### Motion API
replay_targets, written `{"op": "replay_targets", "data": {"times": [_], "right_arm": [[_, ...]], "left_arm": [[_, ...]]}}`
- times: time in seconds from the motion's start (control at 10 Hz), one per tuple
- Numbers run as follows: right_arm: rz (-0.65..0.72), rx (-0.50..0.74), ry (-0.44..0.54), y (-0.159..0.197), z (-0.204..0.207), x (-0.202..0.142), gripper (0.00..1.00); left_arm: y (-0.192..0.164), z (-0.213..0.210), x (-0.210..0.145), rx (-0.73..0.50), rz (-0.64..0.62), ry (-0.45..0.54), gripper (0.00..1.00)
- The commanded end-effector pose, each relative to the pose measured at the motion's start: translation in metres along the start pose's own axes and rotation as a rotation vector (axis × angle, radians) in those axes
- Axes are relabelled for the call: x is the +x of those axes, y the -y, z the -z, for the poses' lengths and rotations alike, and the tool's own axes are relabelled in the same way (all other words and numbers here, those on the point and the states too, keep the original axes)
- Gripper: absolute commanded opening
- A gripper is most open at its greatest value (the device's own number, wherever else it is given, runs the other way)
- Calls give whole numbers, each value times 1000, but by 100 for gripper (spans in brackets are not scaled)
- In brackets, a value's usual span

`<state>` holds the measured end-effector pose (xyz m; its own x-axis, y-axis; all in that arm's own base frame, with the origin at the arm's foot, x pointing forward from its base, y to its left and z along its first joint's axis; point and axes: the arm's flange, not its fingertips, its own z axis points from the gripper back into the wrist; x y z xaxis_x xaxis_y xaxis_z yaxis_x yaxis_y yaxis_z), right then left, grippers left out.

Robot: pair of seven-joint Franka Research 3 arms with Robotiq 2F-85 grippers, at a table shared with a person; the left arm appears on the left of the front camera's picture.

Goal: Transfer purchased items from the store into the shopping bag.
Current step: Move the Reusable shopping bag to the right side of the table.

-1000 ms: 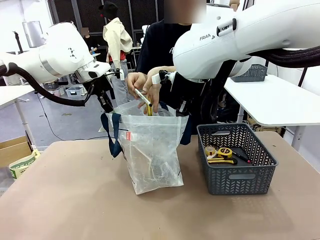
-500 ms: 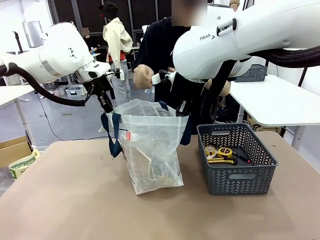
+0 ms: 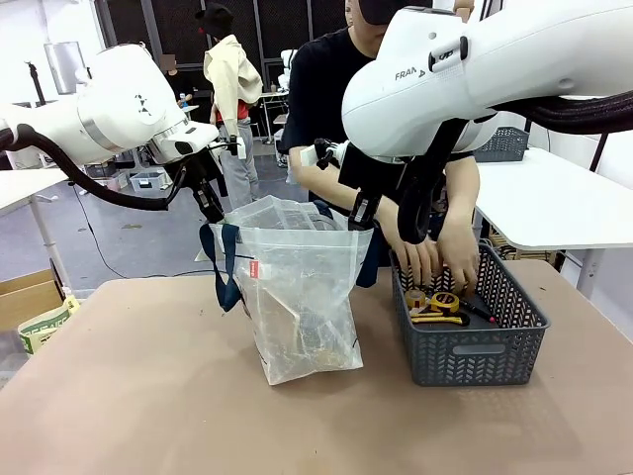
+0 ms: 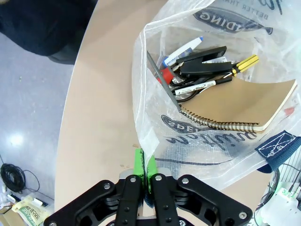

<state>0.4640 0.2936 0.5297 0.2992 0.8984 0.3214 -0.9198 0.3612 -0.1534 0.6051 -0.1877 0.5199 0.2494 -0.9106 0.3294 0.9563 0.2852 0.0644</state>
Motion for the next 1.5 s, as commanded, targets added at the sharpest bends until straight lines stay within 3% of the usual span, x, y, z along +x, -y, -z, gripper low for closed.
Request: {"op": "replay_targets", "data": {"times": [0.0, 1.4], "right_arm": [[-1, -1, -5, 1, 0, -2, 0], [-1, -1, -5, 1, 0, -2, 0]], "left_arm": [[-1, 0, -1, 0, -1, -1, 0], [-1, 0, -1, 0, -1, -1, 0]]}}
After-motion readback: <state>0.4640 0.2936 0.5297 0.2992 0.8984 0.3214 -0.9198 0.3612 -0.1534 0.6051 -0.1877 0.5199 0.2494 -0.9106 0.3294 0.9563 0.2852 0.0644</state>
